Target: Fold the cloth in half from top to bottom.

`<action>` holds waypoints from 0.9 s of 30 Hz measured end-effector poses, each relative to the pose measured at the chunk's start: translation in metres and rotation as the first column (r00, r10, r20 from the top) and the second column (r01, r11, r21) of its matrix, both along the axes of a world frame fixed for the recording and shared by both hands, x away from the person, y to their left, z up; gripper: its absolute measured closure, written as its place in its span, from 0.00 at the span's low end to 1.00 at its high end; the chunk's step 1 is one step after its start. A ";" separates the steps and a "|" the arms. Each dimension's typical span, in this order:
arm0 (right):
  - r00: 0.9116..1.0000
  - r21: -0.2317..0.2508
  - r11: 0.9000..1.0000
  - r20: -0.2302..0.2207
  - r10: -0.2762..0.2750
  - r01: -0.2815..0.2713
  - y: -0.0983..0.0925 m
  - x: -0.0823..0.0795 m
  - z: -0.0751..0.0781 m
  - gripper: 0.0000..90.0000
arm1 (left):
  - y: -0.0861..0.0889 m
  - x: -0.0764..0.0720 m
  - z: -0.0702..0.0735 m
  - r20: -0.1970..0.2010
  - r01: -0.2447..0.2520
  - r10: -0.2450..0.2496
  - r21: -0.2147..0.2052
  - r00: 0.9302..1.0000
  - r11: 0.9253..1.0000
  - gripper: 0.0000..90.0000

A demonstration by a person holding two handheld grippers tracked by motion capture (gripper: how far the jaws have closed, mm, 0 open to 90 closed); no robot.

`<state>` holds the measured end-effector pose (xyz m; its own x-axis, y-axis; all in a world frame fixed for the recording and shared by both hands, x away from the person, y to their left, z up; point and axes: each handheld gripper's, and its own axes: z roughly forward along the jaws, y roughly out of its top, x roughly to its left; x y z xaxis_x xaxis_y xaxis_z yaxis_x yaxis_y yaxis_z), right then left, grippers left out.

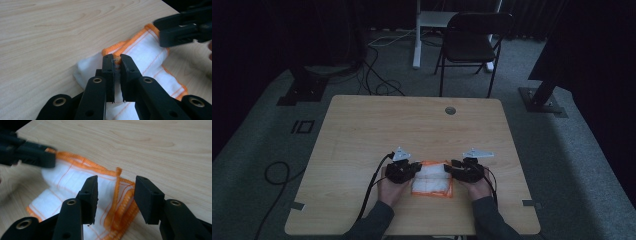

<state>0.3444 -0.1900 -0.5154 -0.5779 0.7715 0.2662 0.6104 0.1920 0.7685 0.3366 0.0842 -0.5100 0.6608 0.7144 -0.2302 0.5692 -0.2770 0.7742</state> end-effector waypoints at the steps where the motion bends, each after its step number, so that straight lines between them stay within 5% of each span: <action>1: 1.000 0.010 1.000 -0.007 -0.005 0.005 0.001 0.002 -0.001 0.59 | 0.000 -0.001 -0.001 0.000 -0.004 0.004 -0.005 1.000 1.000 0.93; 8: 0.996 0.019 1.000 -0.086 -0.006 0.007 0.006 0.008 -0.009 0.64 | 0.005 -0.015 -0.004 0.000 0.006 -0.006 -0.022 1.000 1.000 0.92; 15: 0.997 0.016 0.999 -0.066 0.033 -0.032 0.004 -0.003 -0.004 0.86 | 0.010 -0.024 -0.006 -0.005 0.016 -0.016 -0.025 1.000 1.000 0.90; 27: 0.997 0.020 0.998 -0.052 0.055 -0.054 -0.002 -0.027 -0.003 0.90 | 0.018 -0.039 -0.015 -0.026 0.025 -0.025 -0.010 0.999 1.000 0.89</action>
